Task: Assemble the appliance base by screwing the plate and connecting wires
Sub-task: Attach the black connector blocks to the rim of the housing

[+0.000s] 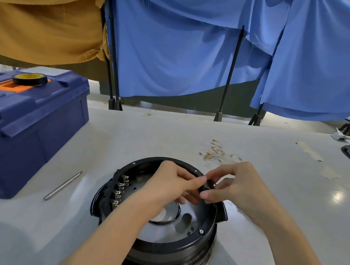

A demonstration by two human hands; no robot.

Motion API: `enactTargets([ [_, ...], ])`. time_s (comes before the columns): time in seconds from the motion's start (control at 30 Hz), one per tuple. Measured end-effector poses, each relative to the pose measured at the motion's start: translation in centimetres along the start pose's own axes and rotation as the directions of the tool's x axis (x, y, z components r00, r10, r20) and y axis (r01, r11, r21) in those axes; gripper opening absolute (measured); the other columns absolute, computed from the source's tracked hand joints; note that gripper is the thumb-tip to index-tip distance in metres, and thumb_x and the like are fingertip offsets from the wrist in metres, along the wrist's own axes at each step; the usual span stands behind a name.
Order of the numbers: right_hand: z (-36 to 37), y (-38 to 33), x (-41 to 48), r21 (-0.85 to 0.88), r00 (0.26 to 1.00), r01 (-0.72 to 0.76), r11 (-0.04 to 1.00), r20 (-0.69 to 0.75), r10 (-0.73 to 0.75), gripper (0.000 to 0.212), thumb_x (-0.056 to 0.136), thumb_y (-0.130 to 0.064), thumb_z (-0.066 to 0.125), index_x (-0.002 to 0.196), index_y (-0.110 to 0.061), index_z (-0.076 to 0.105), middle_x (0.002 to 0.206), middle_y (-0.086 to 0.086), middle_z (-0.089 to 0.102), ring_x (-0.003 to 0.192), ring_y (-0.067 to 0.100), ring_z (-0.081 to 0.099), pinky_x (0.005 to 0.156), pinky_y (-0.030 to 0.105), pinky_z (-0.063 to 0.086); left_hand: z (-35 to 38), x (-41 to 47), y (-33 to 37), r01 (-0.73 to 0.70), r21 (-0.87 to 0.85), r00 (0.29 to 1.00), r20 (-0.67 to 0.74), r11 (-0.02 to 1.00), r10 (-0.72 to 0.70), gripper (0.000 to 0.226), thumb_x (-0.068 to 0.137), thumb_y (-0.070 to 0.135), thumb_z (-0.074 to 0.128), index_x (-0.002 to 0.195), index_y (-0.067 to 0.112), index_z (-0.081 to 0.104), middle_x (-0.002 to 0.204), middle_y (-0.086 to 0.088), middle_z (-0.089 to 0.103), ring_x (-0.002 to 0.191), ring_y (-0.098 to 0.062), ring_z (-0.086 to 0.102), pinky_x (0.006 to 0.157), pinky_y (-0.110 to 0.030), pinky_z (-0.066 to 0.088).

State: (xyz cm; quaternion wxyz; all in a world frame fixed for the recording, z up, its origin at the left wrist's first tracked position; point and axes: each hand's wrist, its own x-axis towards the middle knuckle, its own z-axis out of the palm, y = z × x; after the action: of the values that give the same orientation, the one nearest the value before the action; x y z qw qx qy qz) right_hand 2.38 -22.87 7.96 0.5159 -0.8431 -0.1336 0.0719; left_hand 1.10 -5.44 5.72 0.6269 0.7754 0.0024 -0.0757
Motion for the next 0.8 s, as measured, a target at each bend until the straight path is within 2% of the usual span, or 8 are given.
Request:
enactTargets([
  [0.07, -0.2, 0.4, 0.0, 0.003, 1.000, 0.006, 1.000, -0.002, -0.006, 0.025, 0.061, -0.007, 0.090, 0.080, -0.014, 0.075, 0.062, 0.009, 0.071, 0.062, 0.024, 0.071, 0.071, 0.029, 0.055, 0.2, 0.0, 0.0, 0.057, -0.084, 0.998, 0.003, 0.995, -0.057, 0.027, 0.085, 0.029, 0.074, 0.090, 0.002, 0.074, 0.079, -0.015, 0.075, 0.074, -0.022, 0.073, 0.057, -0.020, 0.047],
  [0.17, -0.3, 1.2, 0.1, 0.164, 1.000, -0.017, 0.986, 0.025, 0.013, 0.020, 0.073, 0.000, 0.082, 0.089, -0.006, 0.074, 0.069, 0.019, 0.072, 0.068, 0.031, 0.074, 0.074, 0.030, 0.061, 0.5, 0.1, 0.2, 0.134, -0.178, 0.991, 0.035, 0.975, -0.130, 0.028, 0.084, 0.025, 0.075, 0.093, -0.002, 0.073, 0.079, -0.017, 0.074, 0.069, -0.020, 0.071, 0.058, -0.020, 0.051],
  [0.23, -0.3, 1.7, 0.4, 0.227, 1.000, 0.011, 0.974, -0.003, -0.011, 0.008, 0.082, 0.002, 0.074, 0.089, -0.002, 0.075, 0.073, 0.018, 0.073, 0.068, 0.031, 0.073, 0.070, 0.035, 0.062, 0.7, 0.2, 0.3, 0.178, -0.235, 0.984, 0.032, 0.956, -0.176, 0.025, 0.085, 0.019, 0.074, 0.094, -0.004, 0.071, 0.073, -0.016, 0.072, 0.065, -0.022, 0.069, 0.056, -0.022, 0.053],
  [0.3, -0.3, 2.2, 0.7, 0.263, 0.997, 0.047, 0.964, -0.067, -0.030, 0.008, 0.087, 0.004, 0.068, 0.088, 0.000, 0.076, 0.075, 0.016, 0.073, 0.066, 0.029, 0.071, 0.063, 0.032, 0.061, 0.8, 0.3, 0.1, 0.191, -0.263, 0.981, 0.026, 0.946, -0.191, 0.018, 0.087, 0.012, 0.071, 0.091, -0.005, 0.070, 0.067, -0.014, 0.070, 0.062, -0.022, 0.069, 0.054, -0.022, 0.053],
  [0.4, -0.3, 2.9, 1.0, 0.219, 0.986, 0.065, 0.973, -0.166, -0.029, 0.007, 0.083, 0.002, 0.073, 0.088, -0.002, 0.076, 0.072, 0.014, 0.072, 0.058, 0.021, 0.068, 0.058, 0.021, 0.055, 0.9, 0.3, -0.1, 0.186, -0.238, 0.982, 0.027, 0.953, -0.184, 0.012, 0.089, 0.010, 0.068, 0.084, -0.002, 0.070, 0.060, -0.008, 0.068, 0.059, -0.020, 0.068, 0.052, -0.020, 0.053],
  [0.47, -0.1, 3.4, 1.2, 0.167, 0.981, 0.048, 0.985, -0.195, -0.014, 0.010, 0.077, -0.007, 0.081, 0.086, -0.008, 0.077, 0.070, 0.008, 0.071, 0.054, 0.012, 0.062, 0.055, 0.019, 0.049, 0.9, 0.3, -0.1, 0.185, -0.229, 0.983, 0.030, 0.956, -0.183, 0.012, 0.089, 0.010, 0.067, 0.087, -0.002, 0.070, 0.061, -0.007, 0.069, 0.059, -0.019, 0.068, 0.052, -0.020, 0.052],
  [0.63, 0.2, 4.1, 1.3, 0.189, 0.993, -0.013, 0.982, -0.116, 0.035, 0.014, 0.074, -0.019, 0.085, 0.086, -0.019, 0.079, 0.080, 0.003, 0.072, 0.065, 0.010, 0.061, 0.057, 0.020, 0.046, 0.9, 0.2, -0.4, 0.187, -0.234, 0.982, 0.042, 0.954, -0.182, 0.018, 0.090, 0.009, 0.067, 0.102, -0.004, 0.069, 0.080, -0.015, 0.071, 0.063, -0.019, 0.069, 0.053, -0.022, 0.052],
  [0.8, -0.2, 4.4, 1.1, 0.219, 0.997, -0.047, 0.974, -0.047, 0.059, 0.011, 0.082, -0.020, 0.078, 0.093, -0.020, 0.079, 0.092, 0.006, 0.076, 0.079, 0.017, 0.070, 0.065, 0.024, 0.050, 1.0, 0.0, -0.5, 0.160, -0.252, 0.987, 0.047, 0.954, -0.154, 0.014, 0.084, 0.013, 0.074, 0.093, 0.003, 0.071, 0.070, -0.006, 0.073, 0.063, -0.013, 0.068, 0.057, -0.019, 0.053],
])
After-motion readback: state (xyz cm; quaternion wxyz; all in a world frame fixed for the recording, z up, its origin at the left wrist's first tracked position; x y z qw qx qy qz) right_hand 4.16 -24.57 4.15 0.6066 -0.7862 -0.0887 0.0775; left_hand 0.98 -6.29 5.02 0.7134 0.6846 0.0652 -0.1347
